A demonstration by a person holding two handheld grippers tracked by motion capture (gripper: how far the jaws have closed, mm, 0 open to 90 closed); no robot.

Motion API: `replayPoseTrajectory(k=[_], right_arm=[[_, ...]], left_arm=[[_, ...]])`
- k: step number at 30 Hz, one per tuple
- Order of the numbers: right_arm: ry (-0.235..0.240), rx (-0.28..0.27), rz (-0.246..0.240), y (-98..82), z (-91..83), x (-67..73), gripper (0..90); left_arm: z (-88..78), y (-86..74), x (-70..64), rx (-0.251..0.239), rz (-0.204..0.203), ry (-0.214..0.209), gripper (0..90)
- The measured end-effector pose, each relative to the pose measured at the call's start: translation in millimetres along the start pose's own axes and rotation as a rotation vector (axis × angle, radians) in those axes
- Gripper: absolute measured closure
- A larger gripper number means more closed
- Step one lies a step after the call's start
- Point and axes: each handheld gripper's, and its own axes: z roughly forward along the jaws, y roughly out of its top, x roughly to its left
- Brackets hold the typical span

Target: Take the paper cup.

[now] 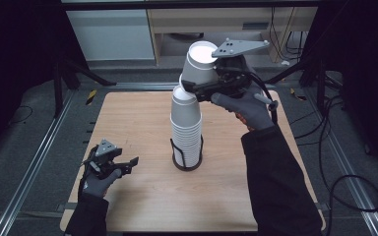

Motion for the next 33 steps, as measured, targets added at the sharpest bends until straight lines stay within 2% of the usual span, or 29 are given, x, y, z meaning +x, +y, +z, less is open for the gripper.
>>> replayPoseTrajectory(k=[7, 10, 16, 23, 26, 27, 28, 29, 30, 33], right_arm=[[-0.018, 0.017, -0.006, -10.8, -22.1, -9.0, 14.6], [-0.036, 0.037, -0.016, -21.5, -34.4, -14.5, 14.7], [-0.041, 0.053, -0.016, -35.5, -48.0, -19.5, 14.8], [-0.028, 0.085, -0.019, -57.9, -59.5, -21.2, 14.7], [-0.001, 0.110, -0.018, -74.2, -63.2, -21.7, 14.6], [-0.001, 0.110, -0.018, -74.2, -63.2, -21.7, 14.6], [0.008, 0.128, -0.022, -83.0, -64.1, -22.1, 14.6], [0.008, 0.128, -0.022, -83.0, -64.1, -22.1, 14.6], [0.026, 0.144, -0.025, -92.1, -64.4, -22.9, 14.6], [0.041, 0.155, -0.027, -100.7, -64.2, -23.3, 14.5]], left_arm=[[-1.0, 0.7, -0.4, 0.000, 0.004, -0.001, 22.9], [-1.5, 1.5, -1.7, -0.004, 0.006, -0.002, 22.9], [-1.6, 2.6, -4.3, -0.005, 0.011, -0.011, 23.0], [-4.3, 6.1, -8.7, -0.012, 0.022, -0.029, 22.9], [-4.7, 7.9, -11.8, -0.006, 0.033, -0.049, 22.6], [-4.7, 7.9, -11.8, -0.006, 0.033, -0.049, 22.4], [-4.1, 8.5, -14.3, -0.006, 0.044, -0.051, 22.5], [-4.1, 8.5, -14.3, -0.006, 0.044, -0.051, 22.5], [-3.7, 9.4, -16.4, -0.003, 0.059, -0.060, 22.5], [-3.8, 10.5, -19.0, 0.001, 0.070, -0.066, 22.4]])
